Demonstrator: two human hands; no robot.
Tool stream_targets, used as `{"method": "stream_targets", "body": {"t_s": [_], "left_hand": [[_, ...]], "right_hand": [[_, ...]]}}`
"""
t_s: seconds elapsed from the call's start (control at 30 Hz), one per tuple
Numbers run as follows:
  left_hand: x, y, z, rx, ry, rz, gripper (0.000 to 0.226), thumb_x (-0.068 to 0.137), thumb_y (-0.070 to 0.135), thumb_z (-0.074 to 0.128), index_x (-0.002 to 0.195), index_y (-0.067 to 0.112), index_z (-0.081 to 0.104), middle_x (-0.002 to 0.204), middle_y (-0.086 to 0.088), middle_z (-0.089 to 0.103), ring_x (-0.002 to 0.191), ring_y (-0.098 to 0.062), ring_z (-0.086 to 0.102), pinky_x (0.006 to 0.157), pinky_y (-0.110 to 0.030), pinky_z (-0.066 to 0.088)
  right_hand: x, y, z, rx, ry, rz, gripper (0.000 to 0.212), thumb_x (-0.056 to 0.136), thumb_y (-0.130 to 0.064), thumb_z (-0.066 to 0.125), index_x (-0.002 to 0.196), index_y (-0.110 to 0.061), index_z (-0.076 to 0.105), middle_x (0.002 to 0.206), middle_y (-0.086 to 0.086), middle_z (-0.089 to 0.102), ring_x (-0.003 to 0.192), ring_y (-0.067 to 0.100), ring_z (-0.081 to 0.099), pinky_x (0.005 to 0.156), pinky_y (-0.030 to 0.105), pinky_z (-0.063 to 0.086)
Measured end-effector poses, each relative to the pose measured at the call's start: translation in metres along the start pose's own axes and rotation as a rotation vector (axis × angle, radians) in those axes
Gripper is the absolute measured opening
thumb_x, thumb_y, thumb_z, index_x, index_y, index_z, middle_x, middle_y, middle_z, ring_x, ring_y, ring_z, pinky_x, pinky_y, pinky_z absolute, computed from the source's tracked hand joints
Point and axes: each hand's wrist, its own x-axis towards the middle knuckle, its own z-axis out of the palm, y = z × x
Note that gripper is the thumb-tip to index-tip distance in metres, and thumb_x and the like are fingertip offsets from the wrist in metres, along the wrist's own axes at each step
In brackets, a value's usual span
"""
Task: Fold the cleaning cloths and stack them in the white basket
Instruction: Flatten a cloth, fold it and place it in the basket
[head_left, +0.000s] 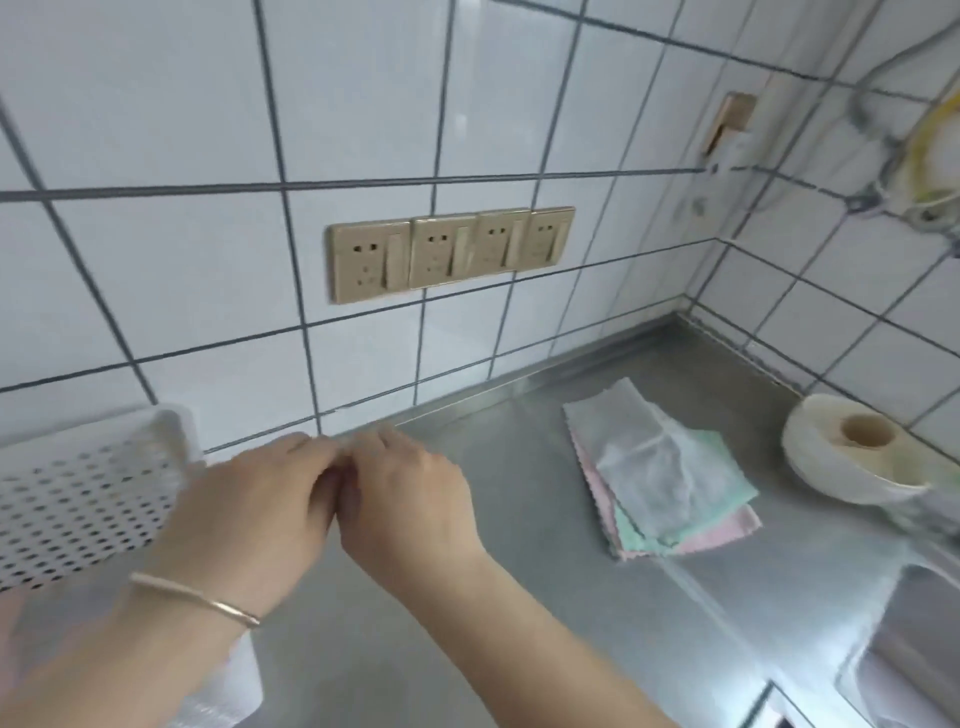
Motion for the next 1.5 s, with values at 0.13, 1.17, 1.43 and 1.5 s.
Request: {"method": "stream_targets", "body": {"t_s": [0.13, 1.17, 1.43, 1.5], "left_hand": [[0.009, 0.099, 0.082, -0.190, -0.187, 0.140, 0.022, 0.080, 0.030, 0.044, 0.075, 0.023, 0.064, 0.074, 0.002, 0.065, 0.072, -0.026, 0.066, 0.051, -0.028, 0.033], [0.094, 0.324, 0.368, 0.019, -0.243, 0.103, 0.014, 0.060, 0.021, 0.054, 0.063, 0.026, 0.067, 0.065, 0.010, 0.060, 0.067, -0.017, 0.056, 0.046, -0.024, 0.041], [0.117, 0.314, 0.299, -0.164, 0.062, 0.052, 0.027, 0.075, 0.022, 0.042, 0.077, 0.024, 0.069, 0.070, 0.009, 0.067, 0.077, -0.014, 0.058, 0.064, -0.023, 0.033], [0.117, 0.298, 0.273, -0.189, 0.108, 0.033, 0.028, 0.079, 0.020, 0.041, 0.079, 0.017, 0.069, 0.072, 0.004, 0.070, 0.075, -0.019, 0.063, 0.063, -0.025, 0.039]], "right_hand": [[-0.076, 0.105, -0.004, -0.030, -0.078, 0.220, 0.007, 0.064, -0.026, 0.053, 0.060, -0.021, 0.054, 0.054, -0.006, 0.056, 0.038, 0.017, 0.050, 0.038, 0.020, 0.000], [-0.162, 0.485, 0.040, -0.057, -0.229, 0.273, 0.034, 0.059, -0.033, 0.076, 0.089, -0.020, 0.066, 0.088, -0.005, 0.067, 0.080, 0.019, 0.065, 0.063, 0.028, 0.053], [-0.122, 0.506, 0.009, -0.190, 0.148, 0.181, 0.023, 0.061, 0.001, 0.075, 0.073, -0.017, 0.069, 0.066, -0.003, 0.062, 0.065, 0.025, 0.059, 0.066, 0.030, 0.035], [-0.114, 0.513, -0.014, -0.238, 0.262, 0.131, 0.020, 0.066, 0.002, 0.069, 0.074, -0.016, 0.069, 0.064, -0.002, 0.062, 0.064, 0.026, 0.060, 0.067, 0.031, 0.031]]}}
